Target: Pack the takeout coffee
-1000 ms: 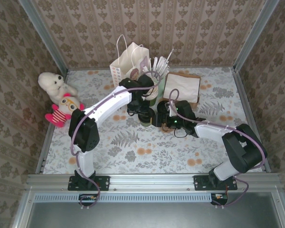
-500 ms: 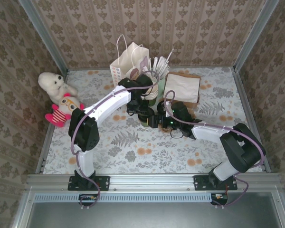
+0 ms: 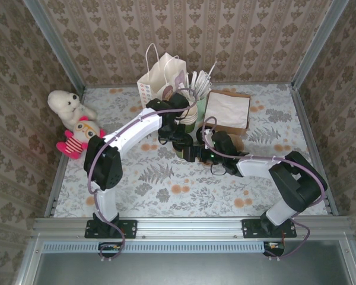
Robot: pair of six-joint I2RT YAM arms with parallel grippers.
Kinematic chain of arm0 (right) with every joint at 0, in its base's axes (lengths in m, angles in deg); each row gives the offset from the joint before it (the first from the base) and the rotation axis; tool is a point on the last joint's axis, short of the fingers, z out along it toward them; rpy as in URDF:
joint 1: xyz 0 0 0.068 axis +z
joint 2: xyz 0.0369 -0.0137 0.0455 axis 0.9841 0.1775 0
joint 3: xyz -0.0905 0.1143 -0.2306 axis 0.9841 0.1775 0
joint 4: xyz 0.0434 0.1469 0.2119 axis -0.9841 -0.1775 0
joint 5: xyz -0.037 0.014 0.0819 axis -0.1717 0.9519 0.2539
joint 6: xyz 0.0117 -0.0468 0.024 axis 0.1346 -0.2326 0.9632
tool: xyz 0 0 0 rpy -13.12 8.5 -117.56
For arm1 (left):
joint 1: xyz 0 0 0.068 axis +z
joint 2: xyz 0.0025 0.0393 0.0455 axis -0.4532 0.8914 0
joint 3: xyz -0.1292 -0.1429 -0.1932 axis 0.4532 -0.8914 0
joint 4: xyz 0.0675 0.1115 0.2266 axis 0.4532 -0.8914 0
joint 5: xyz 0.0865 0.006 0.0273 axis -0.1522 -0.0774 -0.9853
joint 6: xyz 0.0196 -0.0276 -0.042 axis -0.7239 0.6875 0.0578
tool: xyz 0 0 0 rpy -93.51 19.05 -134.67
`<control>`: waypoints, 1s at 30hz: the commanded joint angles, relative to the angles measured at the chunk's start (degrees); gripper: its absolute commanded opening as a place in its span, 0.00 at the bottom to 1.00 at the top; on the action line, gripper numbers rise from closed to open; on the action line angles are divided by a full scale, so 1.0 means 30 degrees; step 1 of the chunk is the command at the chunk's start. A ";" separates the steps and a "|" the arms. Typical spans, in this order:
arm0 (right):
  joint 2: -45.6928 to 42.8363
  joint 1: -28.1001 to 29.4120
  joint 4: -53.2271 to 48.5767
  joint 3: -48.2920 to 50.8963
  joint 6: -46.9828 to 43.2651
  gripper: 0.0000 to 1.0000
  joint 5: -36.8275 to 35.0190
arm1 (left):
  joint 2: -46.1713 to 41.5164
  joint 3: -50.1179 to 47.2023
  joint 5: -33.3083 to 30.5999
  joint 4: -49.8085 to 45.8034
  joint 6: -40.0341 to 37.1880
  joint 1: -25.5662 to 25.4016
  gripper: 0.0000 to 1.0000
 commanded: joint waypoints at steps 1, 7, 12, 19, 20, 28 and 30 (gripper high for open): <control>-0.0228 -0.0133 -0.2541 0.0042 0.0337 0.99 -0.0871 | 0.2039 -0.1048 0.0661 -0.0900 -0.0256 -0.0275 0.00; -0.2691 -0.0605 -0.3743 -0.0431 0.0246 0.99 0.0438 | 0.1597 0.0273 0.0559 -0.1457 -0.2069 -0.0462 0.00; -0.2827 -0.1768 -0.3669 -0.0944 0.2605 0.99 0.1907 | 0.1948 0.1122 0.0682 -0.2180 -0.2673 -0.0567 0.00; -0.1498 -0.1778 -0.4834 -0.2309 0.3057 0.98 0.1436 | 0.2154 0.1487 0.1232 -0.2017 -0.2739 -0.0659 0.03; -0.1292 -0.1778 -0.4948 -0.2293 0.3051 0.98 0.1372 | 0.2154 0.1488 0.1258 -0.2005 -0.2740 -0.0664 0.03; -0.0120 -0.1697 -0.5943 -0.1694 0.3442 0.97 0.1501 | 0.2154 0.1492 0.1620 -0.1961 -0.2809 -0.0636 0.04; -0.0324 -0.1691 -0.6015 -0.1771 0.3585 0.97 0.1574 | 0.2132 0.1532 0.1696 -0.1947 -0.2826 -0.0637 0.04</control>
